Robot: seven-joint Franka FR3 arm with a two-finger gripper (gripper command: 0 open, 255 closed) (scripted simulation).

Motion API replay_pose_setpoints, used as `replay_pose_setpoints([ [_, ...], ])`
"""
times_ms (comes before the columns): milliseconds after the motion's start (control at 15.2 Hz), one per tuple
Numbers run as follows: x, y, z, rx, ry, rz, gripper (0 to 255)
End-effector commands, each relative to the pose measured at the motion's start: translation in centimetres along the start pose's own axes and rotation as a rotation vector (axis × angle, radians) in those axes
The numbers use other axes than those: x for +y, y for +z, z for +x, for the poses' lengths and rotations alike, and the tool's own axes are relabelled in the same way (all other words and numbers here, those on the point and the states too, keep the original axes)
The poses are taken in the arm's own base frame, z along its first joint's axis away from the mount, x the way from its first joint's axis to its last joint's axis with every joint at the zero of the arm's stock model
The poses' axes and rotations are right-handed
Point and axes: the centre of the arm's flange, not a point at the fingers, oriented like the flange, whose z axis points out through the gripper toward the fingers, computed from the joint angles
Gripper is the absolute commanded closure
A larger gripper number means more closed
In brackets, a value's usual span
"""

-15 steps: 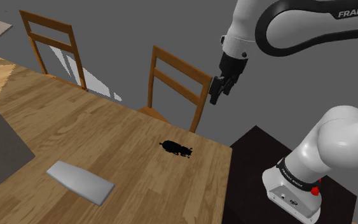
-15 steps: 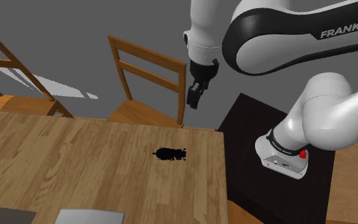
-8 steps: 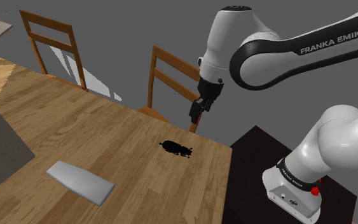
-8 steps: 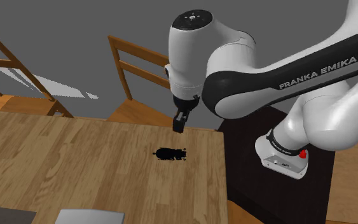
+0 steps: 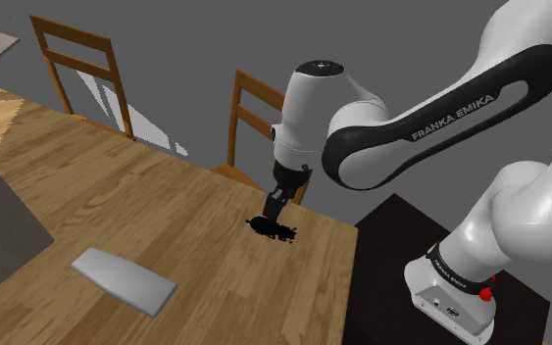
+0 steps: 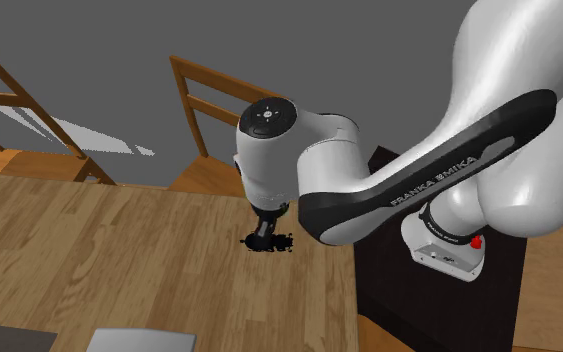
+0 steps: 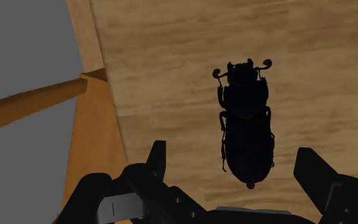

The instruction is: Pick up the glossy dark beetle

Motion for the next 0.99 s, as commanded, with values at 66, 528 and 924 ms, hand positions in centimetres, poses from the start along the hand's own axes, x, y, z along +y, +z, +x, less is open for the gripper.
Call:
replay_pose_setpoints([
  [66, -2.6, 2.4, 1.2, 0.007, -0.038, 0.001, 0],
  [528, -2.7, 6.1, 1.1, 0.007, -0.038, 0.001, 0],
  [924, -2.7, 6.4, 1.0, 0.007, -0.038, 0.001, 255],
])
